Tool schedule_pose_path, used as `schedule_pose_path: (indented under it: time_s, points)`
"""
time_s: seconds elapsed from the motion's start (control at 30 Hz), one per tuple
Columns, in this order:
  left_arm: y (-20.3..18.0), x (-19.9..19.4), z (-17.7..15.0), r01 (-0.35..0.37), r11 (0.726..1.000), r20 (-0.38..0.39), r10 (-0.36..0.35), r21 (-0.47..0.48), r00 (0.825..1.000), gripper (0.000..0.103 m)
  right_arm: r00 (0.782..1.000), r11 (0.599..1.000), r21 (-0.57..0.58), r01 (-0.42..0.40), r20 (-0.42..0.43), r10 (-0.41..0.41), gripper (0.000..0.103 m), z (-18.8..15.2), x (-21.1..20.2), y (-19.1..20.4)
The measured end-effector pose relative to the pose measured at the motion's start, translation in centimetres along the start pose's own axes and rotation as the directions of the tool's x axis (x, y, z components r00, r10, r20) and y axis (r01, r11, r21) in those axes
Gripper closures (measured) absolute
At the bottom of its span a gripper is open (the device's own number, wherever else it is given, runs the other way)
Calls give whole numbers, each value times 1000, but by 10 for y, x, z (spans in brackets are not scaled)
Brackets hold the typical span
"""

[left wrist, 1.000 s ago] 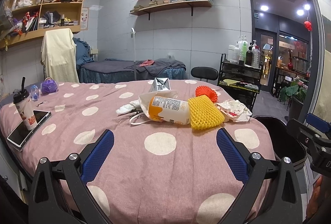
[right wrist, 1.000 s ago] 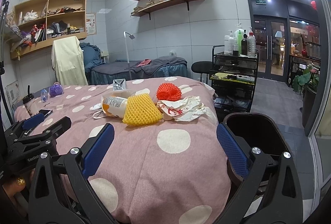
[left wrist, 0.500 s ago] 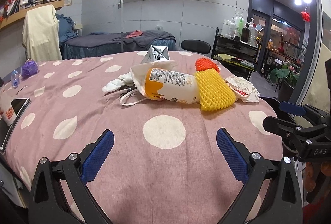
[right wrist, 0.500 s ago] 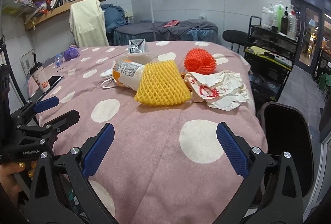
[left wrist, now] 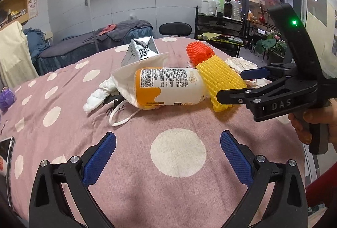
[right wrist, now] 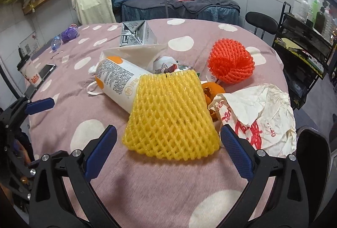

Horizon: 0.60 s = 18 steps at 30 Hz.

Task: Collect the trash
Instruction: 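Grasp the white bottle with the left tool while the right tool grasps the yellow foam net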

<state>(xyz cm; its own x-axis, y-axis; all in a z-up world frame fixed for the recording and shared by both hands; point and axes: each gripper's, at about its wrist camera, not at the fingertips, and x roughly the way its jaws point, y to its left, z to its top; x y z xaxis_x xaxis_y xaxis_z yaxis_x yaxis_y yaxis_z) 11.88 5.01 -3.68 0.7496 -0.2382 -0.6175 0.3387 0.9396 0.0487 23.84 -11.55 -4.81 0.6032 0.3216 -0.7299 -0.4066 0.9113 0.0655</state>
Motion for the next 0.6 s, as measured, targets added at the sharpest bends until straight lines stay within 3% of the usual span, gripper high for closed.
schedule_pose_path:
  time_s: [0.07, 0.13, 0.23, 0.3, 0.4, 0.5, 0.6]
  points:
    - [-1, 3, 3, 3, 999, -5, -3, 38, 1000, 6, 1000, 1000, -10, 4, -11, -4, 17, 0, 6, 0]
    - [-5, 7, 8, 7, 996, -5, -6, 93, 1000, 6, 1000, 1000, -2, -1, -32, 1, 42, -1, 13, -3]
    - [-10, 12, 15, -2, 980, 7, 1, 197, 1000, 6, 998, 998, 43, -46, -29, 47, 58, -1, 14, -12]
    - [-12, 15, 21, 12, 965, 5, -13, 262, 1000, 6, 997, 995, 64, -78, -17, 79, 65, -2, 8, -17]
    - [-14, 23, 36, 40, 931, -19, -35, 362, 999, 7, 993, 989, 88, -120, 24, 118, 65, -3, -10, -22]
    - [-21, 37, 50, 73, 859, -62, -48, 507, 997, 12, 990, 986, 100, -136, 63, 130, 65, -5, -31, -29]
    - [-32, 58, 63, 140, 758, -157, -49, 637, 986, 16, 986, 981, 119, -151, 85, 142, 65, -9, -49, -35]
